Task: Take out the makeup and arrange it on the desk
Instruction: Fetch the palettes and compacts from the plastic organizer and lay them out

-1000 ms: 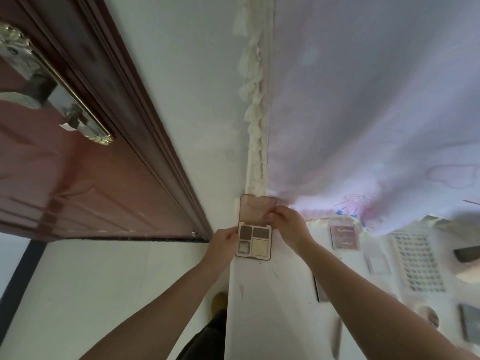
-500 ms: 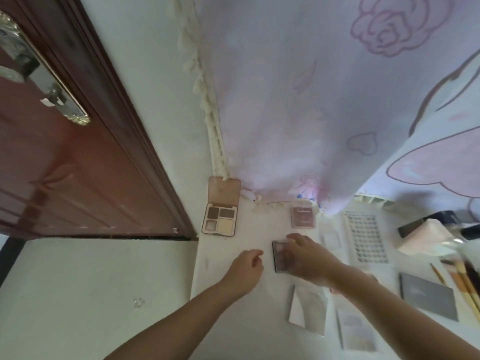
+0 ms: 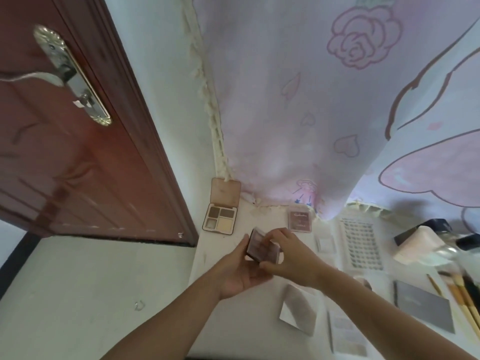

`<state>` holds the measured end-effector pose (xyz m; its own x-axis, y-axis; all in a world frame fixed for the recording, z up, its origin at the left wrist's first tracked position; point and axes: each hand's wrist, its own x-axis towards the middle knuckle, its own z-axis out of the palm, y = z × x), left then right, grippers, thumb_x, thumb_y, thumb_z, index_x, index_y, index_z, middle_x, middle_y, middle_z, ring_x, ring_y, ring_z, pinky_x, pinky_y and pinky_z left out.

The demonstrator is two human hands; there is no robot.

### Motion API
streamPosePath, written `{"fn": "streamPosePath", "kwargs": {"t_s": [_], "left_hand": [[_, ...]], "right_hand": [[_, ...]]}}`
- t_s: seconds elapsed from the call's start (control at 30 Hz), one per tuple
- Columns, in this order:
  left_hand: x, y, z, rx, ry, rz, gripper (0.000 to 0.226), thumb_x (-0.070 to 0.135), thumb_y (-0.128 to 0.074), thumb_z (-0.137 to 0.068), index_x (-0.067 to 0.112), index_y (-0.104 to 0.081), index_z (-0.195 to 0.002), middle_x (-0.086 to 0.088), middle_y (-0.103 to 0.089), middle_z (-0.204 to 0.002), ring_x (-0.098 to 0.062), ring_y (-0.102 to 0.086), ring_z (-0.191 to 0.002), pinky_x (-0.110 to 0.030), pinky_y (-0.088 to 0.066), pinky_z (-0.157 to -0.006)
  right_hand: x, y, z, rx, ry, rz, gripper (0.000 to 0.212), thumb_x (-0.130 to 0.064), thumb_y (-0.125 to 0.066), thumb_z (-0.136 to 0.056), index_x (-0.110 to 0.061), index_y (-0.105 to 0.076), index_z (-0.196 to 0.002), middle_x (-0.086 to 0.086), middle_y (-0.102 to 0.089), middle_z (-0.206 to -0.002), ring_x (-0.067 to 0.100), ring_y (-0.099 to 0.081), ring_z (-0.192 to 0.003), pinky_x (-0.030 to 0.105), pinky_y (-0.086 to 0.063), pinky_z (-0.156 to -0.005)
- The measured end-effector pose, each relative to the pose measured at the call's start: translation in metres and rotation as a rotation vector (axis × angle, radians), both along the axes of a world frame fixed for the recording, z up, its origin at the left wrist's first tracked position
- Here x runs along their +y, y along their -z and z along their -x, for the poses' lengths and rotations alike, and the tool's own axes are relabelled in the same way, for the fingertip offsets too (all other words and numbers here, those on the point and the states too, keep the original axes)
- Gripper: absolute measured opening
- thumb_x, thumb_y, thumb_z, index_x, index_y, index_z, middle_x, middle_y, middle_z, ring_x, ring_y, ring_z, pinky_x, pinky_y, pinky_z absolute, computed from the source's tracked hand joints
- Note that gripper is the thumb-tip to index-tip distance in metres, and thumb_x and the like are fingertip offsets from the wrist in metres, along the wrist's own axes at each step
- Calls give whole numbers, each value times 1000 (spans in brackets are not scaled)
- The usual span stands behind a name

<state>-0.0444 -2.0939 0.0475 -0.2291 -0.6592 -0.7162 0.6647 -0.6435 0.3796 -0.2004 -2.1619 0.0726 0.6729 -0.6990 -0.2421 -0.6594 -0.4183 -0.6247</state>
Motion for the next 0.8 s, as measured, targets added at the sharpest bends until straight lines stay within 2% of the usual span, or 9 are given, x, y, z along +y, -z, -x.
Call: {"fn": "streamPosePath", "kwargs": {"t_s": [0.07, 0.13, 0.27, 0.33, 0.43, 0.5, 0.6, 0.7, 0.8], "left_hand": [[0, -7, -5, 88, -26, 53, 56, 47, -39, -96, 3, -56, -127, -23, -57, -128, -30, -59, -106, -40, -54, -88], [-3, -12, -11, 103, -36, 90, 55, 44, -40, -96, 3, -54, -130, -23, -56, -128, -30, -60, -104, -40, -56, -83], [-2, -14, -26, 159, -60, 59, 52, 41, -45, -94, 2, -59, -125, -24, -58, -124, -32, -61, -96, -41, -53, -85], [3, -11, -36, 174, -28, 54, 53, 41, -47, -91, 0, -63, -119, -26, -59, -120, -34, -61, -98, -42, -51, -87], [10, -4, -53, 115, -6, 46, 42, 31, -45, -93, 2, -70, -109, -24, -63, -118, -35, -64, -100, -43, -54, -85], [18, 6, -68, -4, -16, 32, 30, 19, -48, -93, 4, -71, -106, -22, -65, -114, -31, -65, -97, -40, -57, -81], [29, 19, -87, -364, 42, 59, 28, 10, -45, -98, 3, -62, -119, -16, -68, -112, -23, -65, -97, -27, -56, -75], [36, 26, -97, -782, 64, 103, 27, 5, -47, -96, 9, -64, -116, 1, -69, -91, -6, -62, -80, -9, -48, -63], [39, 35, -100, -985, 93, 174, 30, 4, -49, -95, 21, -66, -112, 12, -64, -78, 6, -57, -65, -3, -40, -57]], "right_hand": [[-1, -7, -8, -60, 8, -49, 48, -38, -72, -73, -27, -49, -115, -6, -47, -118, 12, -48, -106, 30, -45, -95], [-5, -11, -13, -83, 8, -95, 45, -37, -72, -73, -31, -49, -111, -7, -48, -116, 11, -51, -104, 30, -48, -91], [-20, -20, -20, -161, 27, -325, 30, -24, -70, -81, -37, -53, -102, -12, -57, -112, 6, -54, -109, 25, -51, -90], [-31, -24, -24, -212, 61, -512, 21, -20, -65, -88, -25, -60, -107, -5, -63, -113, 9, -58, -109, 26, -52, -92], [-43, -21, -35, -316, 244, -751, 24, -21, -53, -95, -6, -64, -111, 12, -68, -110, 23, -65, -101, 33, -55, -88], [-44, -10, -48, -305, 298, -732, 23, -21, -50, -97, -6, -65, -104, 16, -70, -104, 23, -68, -90, 34, -56, -83], [-38, 10, -77, -235, 284, -672, 21, -20, -49, -97, -8, -66, -100, 11, -71, -95, 18, -68, -83, 29, -57, -76], [-32, 24, -104, -177, 245, -595, 22, -23, -50, -97, -9, -66, -101, 8, -71, -96, 18, -67, -87, 26, -55, -75], [-31, 29, -119, -144, 222, -549, 21, -23, -50, -97, -10, -66, -103, 7, -69, -97, 20, -66, -90, 26, -52, -75]]}}
